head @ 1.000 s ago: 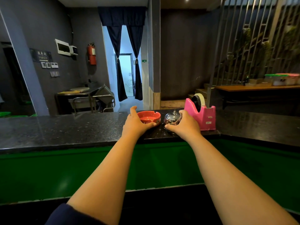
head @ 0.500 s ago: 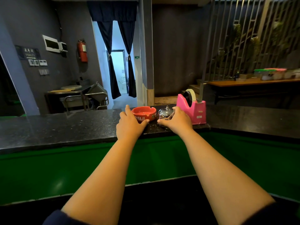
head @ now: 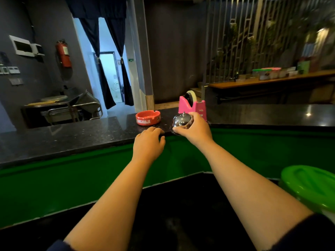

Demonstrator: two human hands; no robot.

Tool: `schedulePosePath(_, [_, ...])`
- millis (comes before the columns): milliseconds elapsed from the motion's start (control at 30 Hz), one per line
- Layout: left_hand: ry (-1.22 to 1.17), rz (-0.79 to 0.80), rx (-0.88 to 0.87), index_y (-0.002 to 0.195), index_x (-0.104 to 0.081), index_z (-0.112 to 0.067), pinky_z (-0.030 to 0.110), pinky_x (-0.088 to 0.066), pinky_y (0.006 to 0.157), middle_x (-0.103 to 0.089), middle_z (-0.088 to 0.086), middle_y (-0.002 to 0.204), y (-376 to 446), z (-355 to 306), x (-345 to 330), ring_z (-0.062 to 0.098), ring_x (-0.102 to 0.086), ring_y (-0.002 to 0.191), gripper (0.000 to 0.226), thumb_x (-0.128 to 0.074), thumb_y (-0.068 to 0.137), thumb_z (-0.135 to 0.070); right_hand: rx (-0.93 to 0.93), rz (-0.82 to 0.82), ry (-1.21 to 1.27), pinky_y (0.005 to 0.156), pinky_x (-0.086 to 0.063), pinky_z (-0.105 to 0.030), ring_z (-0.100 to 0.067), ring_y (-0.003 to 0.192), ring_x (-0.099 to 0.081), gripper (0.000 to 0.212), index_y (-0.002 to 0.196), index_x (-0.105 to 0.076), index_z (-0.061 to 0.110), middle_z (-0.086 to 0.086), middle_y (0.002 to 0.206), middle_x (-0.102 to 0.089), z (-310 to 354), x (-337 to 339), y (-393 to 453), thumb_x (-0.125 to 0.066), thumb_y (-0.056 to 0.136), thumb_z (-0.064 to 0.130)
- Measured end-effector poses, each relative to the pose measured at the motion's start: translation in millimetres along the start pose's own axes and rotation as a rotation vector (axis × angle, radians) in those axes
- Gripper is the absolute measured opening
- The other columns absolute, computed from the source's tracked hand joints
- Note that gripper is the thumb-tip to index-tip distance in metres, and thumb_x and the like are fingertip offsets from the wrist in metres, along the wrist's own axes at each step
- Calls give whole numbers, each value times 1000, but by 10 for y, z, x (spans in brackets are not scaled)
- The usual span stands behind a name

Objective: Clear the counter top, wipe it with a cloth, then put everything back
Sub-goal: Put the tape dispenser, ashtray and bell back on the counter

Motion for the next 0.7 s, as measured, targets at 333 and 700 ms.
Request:
schedulePosePath(333, [-161, 20, -235, 119, -59, -23, 36, -46, 91, -58, -2, 122, 178, -1228, -358, 19, -54, 111, 30, -56, 90, -29, -120, -166, -131, 81, -45, -31, -24, 113, -55, 88, 137, -43, 15, -5, 123, -55, -765, 1363, 48, -81, 66, 49])
schedulePosePath(700, [1, 154, -289, 152, -17, -25, 35, -14, 118, -18, -3, 159, 771, -1789, -1166, 16, -19, 146, 81, -64, 87, -36, -207, -111, -200, 79, -46, -33, -25, 111, -57, 92, 136, -39, 21, -4, 125, -56, -1401, 1481, 883, -80, 62, 56])
Point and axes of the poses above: each hand's wrist, its own y-axis towards the middle knuckle, its own x-axis out of the back of the hand, z = x × y, the point moved 9 cm from there along y, towards the middle knuckle
